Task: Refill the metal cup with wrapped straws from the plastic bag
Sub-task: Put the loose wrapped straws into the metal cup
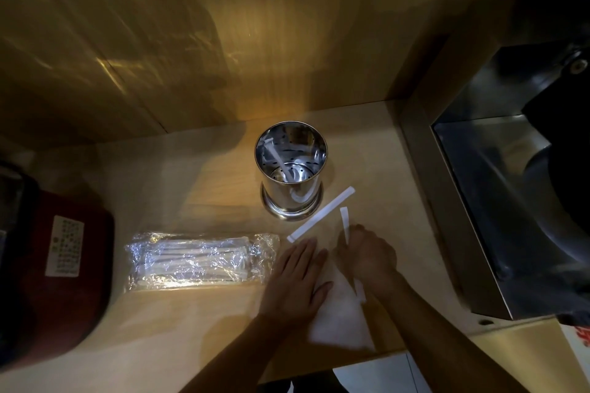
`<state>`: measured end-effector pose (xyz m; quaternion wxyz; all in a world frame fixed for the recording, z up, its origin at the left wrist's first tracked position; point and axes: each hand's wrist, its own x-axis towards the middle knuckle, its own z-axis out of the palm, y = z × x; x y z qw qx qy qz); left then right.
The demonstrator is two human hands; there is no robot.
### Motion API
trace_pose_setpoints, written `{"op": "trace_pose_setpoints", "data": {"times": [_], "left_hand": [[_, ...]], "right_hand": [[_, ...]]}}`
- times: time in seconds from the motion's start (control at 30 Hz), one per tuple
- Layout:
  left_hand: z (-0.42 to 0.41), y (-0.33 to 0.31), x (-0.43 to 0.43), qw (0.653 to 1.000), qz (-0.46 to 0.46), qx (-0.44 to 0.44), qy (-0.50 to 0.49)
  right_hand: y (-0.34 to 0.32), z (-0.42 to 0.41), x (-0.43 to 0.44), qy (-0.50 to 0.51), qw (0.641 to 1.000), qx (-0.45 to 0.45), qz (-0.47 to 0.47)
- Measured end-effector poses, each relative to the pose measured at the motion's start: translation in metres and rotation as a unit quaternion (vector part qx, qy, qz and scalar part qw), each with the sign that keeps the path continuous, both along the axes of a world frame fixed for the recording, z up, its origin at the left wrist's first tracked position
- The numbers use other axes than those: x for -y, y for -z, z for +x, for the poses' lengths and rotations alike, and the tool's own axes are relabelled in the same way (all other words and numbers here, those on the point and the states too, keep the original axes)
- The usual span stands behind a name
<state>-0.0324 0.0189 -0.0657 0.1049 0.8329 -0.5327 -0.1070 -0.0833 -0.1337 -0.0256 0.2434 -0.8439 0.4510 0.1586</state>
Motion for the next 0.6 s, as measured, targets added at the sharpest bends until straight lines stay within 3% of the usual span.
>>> {"op": "trace_pose_setpoints", "data": {"times": [0.13,0.4,0.5,0.6], "left_hand": [[0.000,0.001,0.000,1.000,0.000,-0.003,-0.001],[0.000,0.001,-0.001,1.000,0.009,-0.017,-0.009],[0.000,0.005,-0.001,1.000,-0.005,0.003,-0.005],[-0.001,0.008,0.000,1.000,-0.010,0.020,0.000]], "right_hand": [[0.002,-0.002,0.002,-0.045,0.997,0.019,-0.066],[-0.009,0.002,0.019,-0.194,0.974,0.087,-0.072],[-0.014,0.014,0.018,-0.306,0.946,0.060,-0.083],[-0.020,0.028,0.012,-0.387,0.907,0.059,-0.152]]}}
